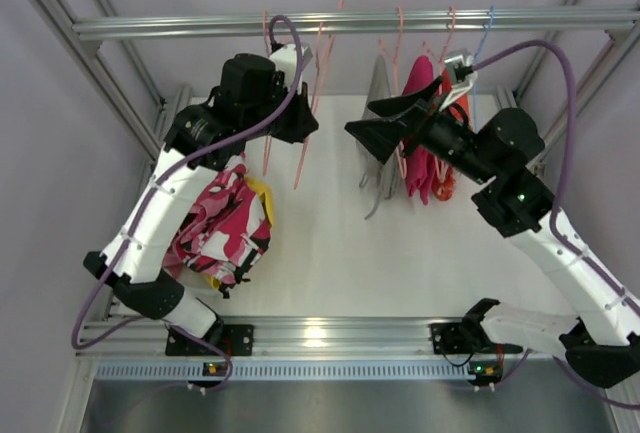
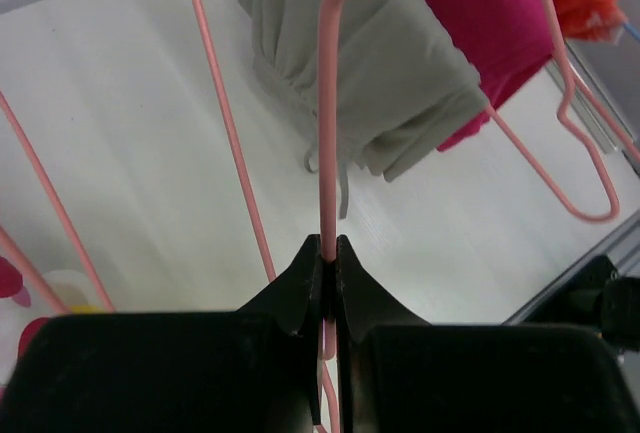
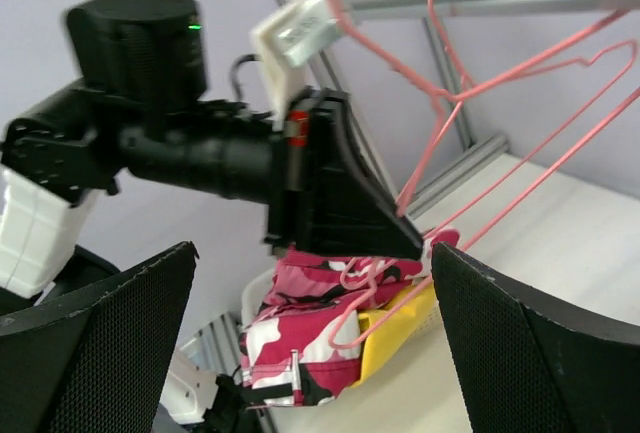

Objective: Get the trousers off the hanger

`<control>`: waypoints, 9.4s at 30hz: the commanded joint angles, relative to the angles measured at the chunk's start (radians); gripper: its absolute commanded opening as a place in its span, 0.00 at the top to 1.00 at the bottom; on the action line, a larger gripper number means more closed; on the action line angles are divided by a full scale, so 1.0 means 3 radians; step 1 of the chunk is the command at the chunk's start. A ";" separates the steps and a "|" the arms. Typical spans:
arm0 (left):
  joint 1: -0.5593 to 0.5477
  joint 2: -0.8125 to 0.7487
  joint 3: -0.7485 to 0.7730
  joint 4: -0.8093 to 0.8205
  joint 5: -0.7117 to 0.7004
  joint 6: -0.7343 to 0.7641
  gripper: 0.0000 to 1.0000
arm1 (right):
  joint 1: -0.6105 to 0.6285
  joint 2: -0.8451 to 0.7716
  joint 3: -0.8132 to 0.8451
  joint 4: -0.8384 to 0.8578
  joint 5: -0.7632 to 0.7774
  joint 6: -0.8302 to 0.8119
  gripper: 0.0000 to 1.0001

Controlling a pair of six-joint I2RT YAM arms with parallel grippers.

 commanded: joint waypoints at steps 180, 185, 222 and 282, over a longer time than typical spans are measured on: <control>-0.0697 -0.1001 -0.1819 0.2177 0.0087 0.1206 0.01 | -0.1050 -0.0142 0.0485 -0.0166 -0.0165 0.0009 1.00; -0.1013 -0.0720 -0.1696 0.2355 -0.0193 0.1247 0.01 | -0.1050 -0.0331 0.0388 -0.0176 -0.0109 0.0188 1.00; -0.1710 0.0048 -0.1430 0.3695 -0.1622 0.1058 0.06 | -0.0994 -0.0531 0.0245 -0.0156 0.0004 0.0562 1.00; -0.1423 -0.0474 -0.0684 0.3241 -0.0670 0.1139 1.00 | -0.0994 -0.0449 -0.0262 0.0069 -0.0103 0.0618 1.00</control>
